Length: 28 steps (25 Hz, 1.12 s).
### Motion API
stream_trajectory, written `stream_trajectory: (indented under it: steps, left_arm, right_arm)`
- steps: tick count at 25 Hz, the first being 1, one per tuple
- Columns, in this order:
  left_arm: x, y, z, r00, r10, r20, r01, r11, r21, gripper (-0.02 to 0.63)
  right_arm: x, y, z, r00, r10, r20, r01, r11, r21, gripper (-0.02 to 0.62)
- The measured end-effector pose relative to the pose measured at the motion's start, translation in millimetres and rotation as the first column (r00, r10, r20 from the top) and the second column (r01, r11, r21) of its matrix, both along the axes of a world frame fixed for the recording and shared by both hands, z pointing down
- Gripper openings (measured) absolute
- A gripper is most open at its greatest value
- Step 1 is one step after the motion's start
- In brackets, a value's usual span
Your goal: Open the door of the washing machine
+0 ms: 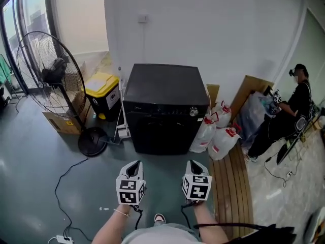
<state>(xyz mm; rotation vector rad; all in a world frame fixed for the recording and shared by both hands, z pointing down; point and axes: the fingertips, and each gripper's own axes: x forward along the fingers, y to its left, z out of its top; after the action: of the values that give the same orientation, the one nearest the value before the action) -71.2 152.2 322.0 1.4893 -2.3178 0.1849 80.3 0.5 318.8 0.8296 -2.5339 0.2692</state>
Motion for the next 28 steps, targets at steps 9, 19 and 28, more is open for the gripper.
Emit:
stream_trajectory:
  steps: [9, 19, 28]
  left_arm:
    - [-29.7, -22.4, 5.8, 1.000, -0.027, -0.006, 0.027, 0.999, -0.025, 0.006]
    - [-86.8, -48.8, 27.5, 0.998, 0.024, -0.056, -0.027, 0.998, -0.051, 0.006]
    - [-161.8, -87.4, 18.3, 0.995, 0.083, -0.049, -0.084, 0.996, -0.014, 0.006]
  right_arm:
    - [-29.2, -20.8, 12.2, 1.000, -0.031, -0.005, 0.031, 0.998, -0.061, 0.006]
    - [-90.5, -32.0, 27.1, 0.999, -0.011, -0.038, 0.007, 0.995, -0.096, 0.006]
    - [-166.5, -57.7, 7.4, 1.000, 0.022, -0.018, -0.023, 0.999, -0.043, 0.006]
